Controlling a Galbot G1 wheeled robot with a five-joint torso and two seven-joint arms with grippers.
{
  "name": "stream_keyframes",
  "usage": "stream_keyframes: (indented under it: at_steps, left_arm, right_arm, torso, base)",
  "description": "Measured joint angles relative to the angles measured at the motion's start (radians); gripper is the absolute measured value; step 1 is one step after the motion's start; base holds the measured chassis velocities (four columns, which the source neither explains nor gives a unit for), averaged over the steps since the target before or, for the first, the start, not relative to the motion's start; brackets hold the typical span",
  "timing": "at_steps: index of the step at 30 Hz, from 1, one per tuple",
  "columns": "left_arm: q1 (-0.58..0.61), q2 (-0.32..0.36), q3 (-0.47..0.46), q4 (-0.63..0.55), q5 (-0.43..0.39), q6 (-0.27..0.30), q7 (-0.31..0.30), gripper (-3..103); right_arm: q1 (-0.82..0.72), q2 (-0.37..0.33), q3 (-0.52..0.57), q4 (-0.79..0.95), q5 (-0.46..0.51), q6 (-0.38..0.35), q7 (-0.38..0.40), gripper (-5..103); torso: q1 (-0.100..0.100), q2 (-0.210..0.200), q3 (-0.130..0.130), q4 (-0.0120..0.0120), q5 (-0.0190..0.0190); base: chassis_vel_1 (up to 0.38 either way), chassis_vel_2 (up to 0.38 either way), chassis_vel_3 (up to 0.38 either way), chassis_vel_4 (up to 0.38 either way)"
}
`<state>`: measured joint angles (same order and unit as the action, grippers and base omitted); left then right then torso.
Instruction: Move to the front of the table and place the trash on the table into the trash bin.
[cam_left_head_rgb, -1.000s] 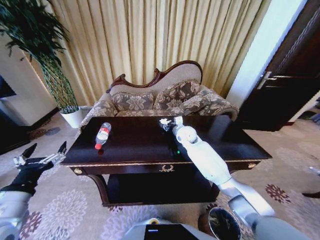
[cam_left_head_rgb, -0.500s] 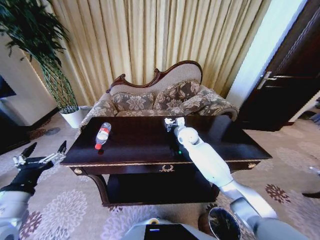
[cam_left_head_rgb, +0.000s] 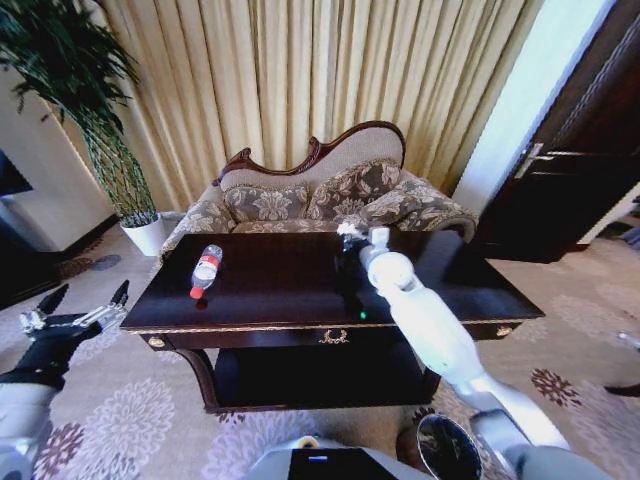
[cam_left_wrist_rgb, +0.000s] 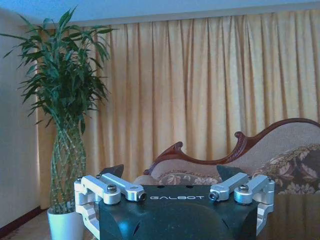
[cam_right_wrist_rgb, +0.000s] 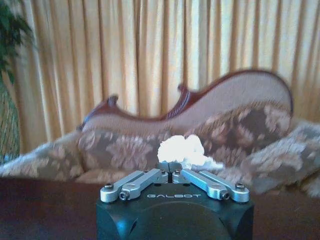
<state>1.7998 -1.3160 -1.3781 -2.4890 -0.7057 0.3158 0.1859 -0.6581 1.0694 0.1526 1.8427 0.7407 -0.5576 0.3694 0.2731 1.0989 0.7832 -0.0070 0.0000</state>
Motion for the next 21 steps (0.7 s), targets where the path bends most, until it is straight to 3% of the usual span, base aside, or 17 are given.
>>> stream_keyframes:
  at_steps: [12,21]
  left_arm:
    - [-0.012,0.026,0.012,0.009,-0.018,-0.004,-0.034,100]
    - [-0.029,0.078,-0.025,0.044,-0.095,-0.002,-0.064,100]
  right_arm:
    - [-0.318,-0.158,0.241,0.230,-0.028,0.117,0.002,0]
    - [-0.437,-0.128,0.295,0.313,-0.111,0.163,0.042,0]
  torso:
    - [0.000,0.000,0.000,-0.0003,-0.0001]
    - [0.000,0.000,0.000,0.0002,-0.0002]
  base:
    - [0.000,0.000,0.000,0.000]
    - [0.000,0.000,0.000,0.000]
